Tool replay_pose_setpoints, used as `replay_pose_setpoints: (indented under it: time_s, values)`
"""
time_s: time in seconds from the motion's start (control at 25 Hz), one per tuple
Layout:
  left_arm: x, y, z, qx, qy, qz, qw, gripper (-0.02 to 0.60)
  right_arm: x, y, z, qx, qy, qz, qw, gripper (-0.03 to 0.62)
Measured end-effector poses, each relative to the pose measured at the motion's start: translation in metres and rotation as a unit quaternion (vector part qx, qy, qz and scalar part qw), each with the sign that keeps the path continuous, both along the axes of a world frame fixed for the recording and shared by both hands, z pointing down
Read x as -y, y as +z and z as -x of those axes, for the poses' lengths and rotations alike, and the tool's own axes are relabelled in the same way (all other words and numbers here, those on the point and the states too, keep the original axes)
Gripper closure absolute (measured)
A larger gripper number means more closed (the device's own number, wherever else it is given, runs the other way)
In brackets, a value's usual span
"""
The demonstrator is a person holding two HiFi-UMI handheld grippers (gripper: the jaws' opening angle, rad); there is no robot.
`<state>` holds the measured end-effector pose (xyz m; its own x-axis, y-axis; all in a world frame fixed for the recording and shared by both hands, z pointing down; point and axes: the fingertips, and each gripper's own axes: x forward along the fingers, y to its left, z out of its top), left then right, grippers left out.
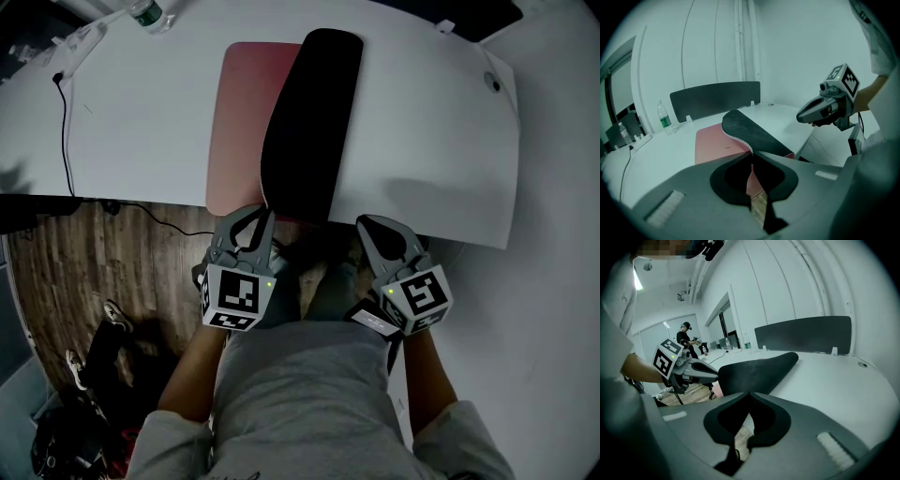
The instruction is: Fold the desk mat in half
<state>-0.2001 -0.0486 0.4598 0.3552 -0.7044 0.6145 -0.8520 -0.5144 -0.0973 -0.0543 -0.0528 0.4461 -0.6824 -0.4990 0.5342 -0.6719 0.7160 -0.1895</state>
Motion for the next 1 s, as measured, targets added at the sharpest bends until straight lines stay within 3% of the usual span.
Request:
replay_pose_setpoints:
  time_s: [0.24,1.0]
  values:
    - [-0.003,0.011,0.025,-0.047,-0.027,0.021,0.9983,0.546,0.004,0.000,0.024,-0.002,-0.012,0.000,1.000,0.586]
    - [-0.014,0.045,0.091,-0.066,-0.081,0.054,0.9931,0.546,0.005,0.014,0.081,-0.009,-0.050,0.009,0.999,0.586]
